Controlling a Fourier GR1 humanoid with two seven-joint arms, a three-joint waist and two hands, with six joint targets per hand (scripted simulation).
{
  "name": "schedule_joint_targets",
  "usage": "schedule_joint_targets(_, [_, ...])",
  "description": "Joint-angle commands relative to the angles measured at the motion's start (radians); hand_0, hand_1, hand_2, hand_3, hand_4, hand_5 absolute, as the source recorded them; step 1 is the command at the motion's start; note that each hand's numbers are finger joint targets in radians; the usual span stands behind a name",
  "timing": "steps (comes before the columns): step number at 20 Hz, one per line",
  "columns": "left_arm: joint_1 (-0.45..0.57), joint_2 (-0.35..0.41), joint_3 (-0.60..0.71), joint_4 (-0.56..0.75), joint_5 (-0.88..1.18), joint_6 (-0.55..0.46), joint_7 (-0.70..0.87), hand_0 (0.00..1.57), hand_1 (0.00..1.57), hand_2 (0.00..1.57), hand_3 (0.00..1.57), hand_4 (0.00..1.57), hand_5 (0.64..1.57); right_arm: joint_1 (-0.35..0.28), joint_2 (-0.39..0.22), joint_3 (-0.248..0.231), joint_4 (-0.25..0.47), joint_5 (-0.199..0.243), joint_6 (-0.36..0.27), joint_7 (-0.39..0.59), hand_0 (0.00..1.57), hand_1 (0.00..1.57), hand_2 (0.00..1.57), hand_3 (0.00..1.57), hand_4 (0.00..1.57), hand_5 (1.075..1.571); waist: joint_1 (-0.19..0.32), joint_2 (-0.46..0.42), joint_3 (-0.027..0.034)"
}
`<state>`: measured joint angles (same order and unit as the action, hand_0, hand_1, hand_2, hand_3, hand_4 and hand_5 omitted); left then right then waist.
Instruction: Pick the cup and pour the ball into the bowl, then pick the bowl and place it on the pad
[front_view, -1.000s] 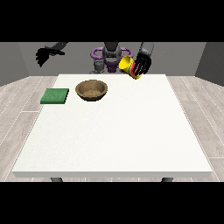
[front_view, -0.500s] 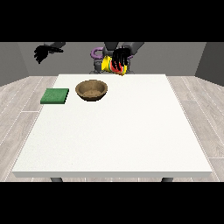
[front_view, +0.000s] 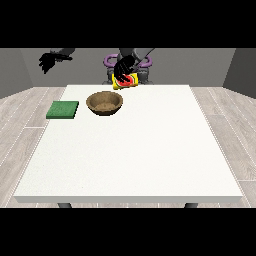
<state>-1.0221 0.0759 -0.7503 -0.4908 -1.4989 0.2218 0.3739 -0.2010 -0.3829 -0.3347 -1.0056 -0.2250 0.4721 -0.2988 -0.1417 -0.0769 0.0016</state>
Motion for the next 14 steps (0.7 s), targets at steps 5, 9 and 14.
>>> schedule_joint_targets(5, [-0.060,-0.046,-0.078,0.002,-0.154,-0.155,-0.026,1.45,1.45,1.57,1.57,1.53,1.131,-0.013,-0.016,-0.006,0.014,0.001,0.013,-0.019,0.00,0.00,0.00,0.00,0.00,1.571,0.014,0.025,-0.0012])
schedule_joint_targets(9, [0.005,-0.018,-0.059,-0.055,-0.181,-0.129,-0.068,1.45,1.45,1.57,1.57,1.53,1.135,-0.014,0.005,-0.007,0.022,-0.010,-0.037,0.063,0.00,0.00,0.00,0.00,0.00,1.568,0.069,-0.010,-0.0016])
schedule_joint_targets(14, [0.081,-0.029,0.329,-0.193,0.227,0.113,0.022,1.30,1.30,1.57,1.57,1.57,1.190,-0.017,0.036,-0.019,0.019,-0.003,-0.116,0.086,0.00,0.00,0.00,0.00,0.25,1.567,0.172,0.009,-0.0135])
